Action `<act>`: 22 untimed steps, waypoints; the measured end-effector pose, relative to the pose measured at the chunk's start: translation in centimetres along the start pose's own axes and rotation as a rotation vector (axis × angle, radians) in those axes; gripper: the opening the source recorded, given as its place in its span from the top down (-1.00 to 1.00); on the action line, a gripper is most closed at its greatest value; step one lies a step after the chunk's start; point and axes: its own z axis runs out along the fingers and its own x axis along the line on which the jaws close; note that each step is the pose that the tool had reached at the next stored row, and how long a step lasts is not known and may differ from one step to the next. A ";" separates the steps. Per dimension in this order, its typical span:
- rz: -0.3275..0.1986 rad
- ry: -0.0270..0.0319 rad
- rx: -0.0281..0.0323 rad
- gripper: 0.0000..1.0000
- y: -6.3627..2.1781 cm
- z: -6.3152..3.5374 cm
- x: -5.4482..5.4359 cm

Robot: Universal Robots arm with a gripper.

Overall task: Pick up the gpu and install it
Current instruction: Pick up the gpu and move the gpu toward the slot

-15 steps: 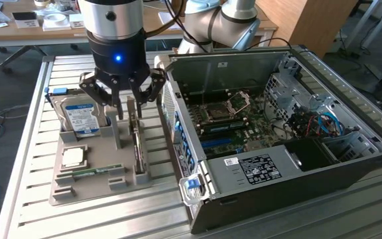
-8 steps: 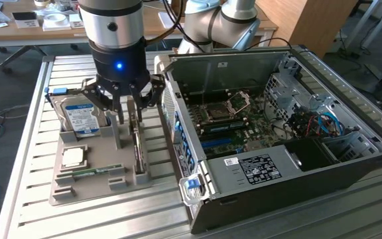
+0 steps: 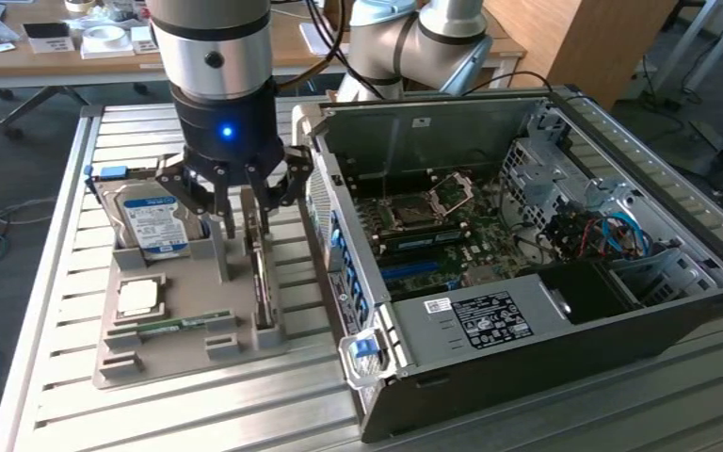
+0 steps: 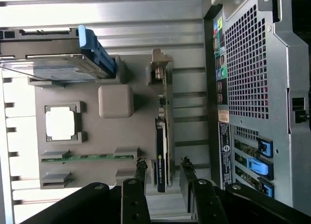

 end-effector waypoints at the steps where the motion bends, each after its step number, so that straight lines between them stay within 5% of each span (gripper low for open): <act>1: 0.000 0.0001 0.0001 0.18 0.00 0.01 0.0; 22: 0.000 -0.0002 -0.0002 0.18 -0.04 0.73 0.0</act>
